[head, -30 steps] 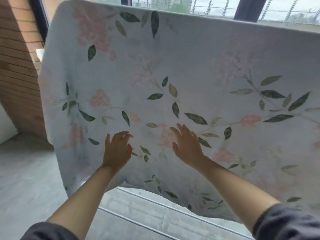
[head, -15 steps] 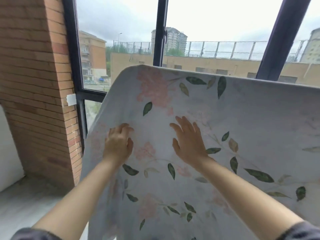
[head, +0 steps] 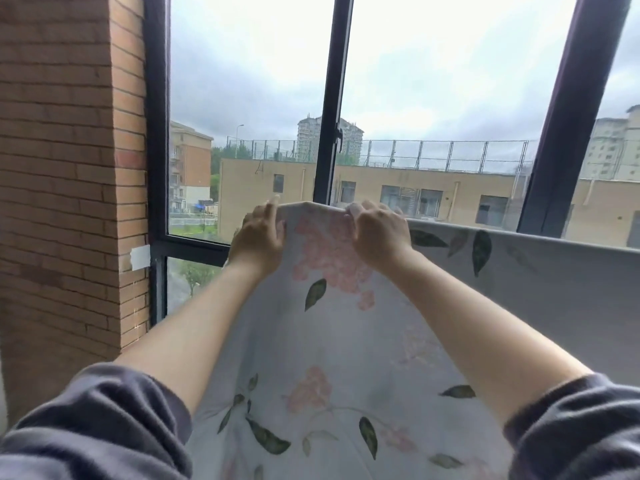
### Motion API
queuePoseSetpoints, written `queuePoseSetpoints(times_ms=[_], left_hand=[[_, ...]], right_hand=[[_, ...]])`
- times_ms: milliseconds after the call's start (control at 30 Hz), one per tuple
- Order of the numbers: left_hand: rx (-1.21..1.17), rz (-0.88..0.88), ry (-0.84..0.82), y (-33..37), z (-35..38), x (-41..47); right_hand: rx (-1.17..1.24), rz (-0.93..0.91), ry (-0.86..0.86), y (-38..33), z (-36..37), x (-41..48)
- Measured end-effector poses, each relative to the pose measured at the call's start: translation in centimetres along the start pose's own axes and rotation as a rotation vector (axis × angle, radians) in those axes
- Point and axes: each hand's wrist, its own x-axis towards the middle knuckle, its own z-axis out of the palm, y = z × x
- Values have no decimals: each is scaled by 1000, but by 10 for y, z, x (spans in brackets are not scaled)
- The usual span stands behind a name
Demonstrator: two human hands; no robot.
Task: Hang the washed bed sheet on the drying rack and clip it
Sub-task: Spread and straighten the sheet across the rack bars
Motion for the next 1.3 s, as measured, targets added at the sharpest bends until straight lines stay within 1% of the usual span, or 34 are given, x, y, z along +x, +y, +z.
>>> queuePoseSetpoints(times_ms=[67, 133, 200, 300, 367, 400, 467, 500, 567, 633, 700, 800, 867, 933, 967, 1067, 1133, 1167, 1267, 1300], left_hand=[[-49, -35, -9, -2, 3, 17], [-111, -49, 14, -7, 7, 26], [-222, -60, 27, -13, 12, 28], [-400, -176, -37, -27, 13, 17], [-379, -248, -95, -43, 11, 0], [-330, -267, -110, -55, 9, -10], [-230, -308, -151, -81, 9, -32], [-194, -355, -190, -93, 6, -44], [-208, -511, -317, -127, 9, -67], [-296, -658, -508, -154, 13, -84], [-360, -723, -704, -176, 11, -91], [-473, -799, -905, -188, 13, -92], [-664, -842, -1021, -198, 18, -89], [-865, -829, -1128, -209, 24, -87], [-930, -770, -1152, -217, 28, -87], [-935, -635, -1147, -234, 31, -89], [-910, -607, -1157, -243, 36, -91], [-920, -605, -1190, -248, 41, -95], [-992, -624, -1292, -247, 50, -111], [-1035, -644, -1298, -244, 52, -118]], right_hand=[[-38, -54, -21, 4, -1, 5], [-81, -103, -92, 9, -4, 10], [-118, -119, -146, 14, -8, 12], [-143, -102, -132, 15, -8, 12], [-133, -92, -69, 11, -2, 9], [-123, -110, -33, 6, 4, 7], [-98, -179, -14, -12, 15, 4], [-85, -230, -18, -24, 22, 4], [-53, -331, -29, -54, 34, 4], [-48, -450, -46, -81, 47, 5], [-59, -559, -52, -108, 65, 8], [-123, -597, -168, -143, 90, 9], [-255, -594, -266, -165, 102, 11], [-382, -603, -366, -184, 110, 13], [-406, -607, -403, -191, 114, 14], [-375, -586, -466, -207, 120, 19], [-366, -563, -430, -207, 121, 20], [-337, -543, -408, -207, 123, 18], [-148, -531, -308, -201, 126, 13], [-88, -537, -270, -201, 126, 11]])
